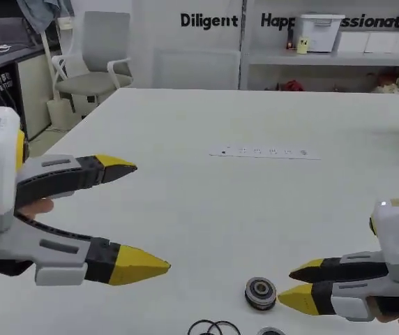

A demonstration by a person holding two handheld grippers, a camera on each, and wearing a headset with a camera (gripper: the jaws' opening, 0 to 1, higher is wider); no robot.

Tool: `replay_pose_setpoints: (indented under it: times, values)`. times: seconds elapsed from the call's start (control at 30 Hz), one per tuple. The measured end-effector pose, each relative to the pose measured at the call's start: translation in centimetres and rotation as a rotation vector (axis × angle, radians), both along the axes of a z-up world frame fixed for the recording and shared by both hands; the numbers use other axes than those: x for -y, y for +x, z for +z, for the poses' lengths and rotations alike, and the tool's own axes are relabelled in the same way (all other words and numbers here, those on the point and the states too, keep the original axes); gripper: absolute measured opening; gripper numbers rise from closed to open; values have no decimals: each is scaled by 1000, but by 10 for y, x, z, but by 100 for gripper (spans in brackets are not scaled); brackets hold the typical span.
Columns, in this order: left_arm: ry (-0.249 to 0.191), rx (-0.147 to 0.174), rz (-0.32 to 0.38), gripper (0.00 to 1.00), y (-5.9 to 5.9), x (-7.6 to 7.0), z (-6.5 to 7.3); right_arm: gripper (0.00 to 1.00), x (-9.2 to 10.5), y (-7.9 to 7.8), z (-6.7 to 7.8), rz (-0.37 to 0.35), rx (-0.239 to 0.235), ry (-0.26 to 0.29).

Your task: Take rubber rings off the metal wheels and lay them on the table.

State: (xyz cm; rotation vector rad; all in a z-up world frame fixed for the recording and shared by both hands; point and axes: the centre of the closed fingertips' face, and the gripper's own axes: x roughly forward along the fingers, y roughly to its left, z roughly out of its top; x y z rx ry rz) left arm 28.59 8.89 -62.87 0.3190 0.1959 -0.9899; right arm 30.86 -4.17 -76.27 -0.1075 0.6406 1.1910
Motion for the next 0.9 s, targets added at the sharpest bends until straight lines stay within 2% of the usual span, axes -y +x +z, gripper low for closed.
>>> replay_pose_setpoints:
  times: [0.3, 0.5, 0.9]
  values:
    - [-26, 2, -58, 80, 12, 31, -4, 27, -2, 0, -7, 0, -7, 2]
    - [-32, -19, -89, 79, 17, 50, -12, 27, -1, 0, -11, -1, -14, 5]
    - [-21, -44, -111, 74, 24, 71, -30, 26, 2, 4, -21, -1, -23, 2]
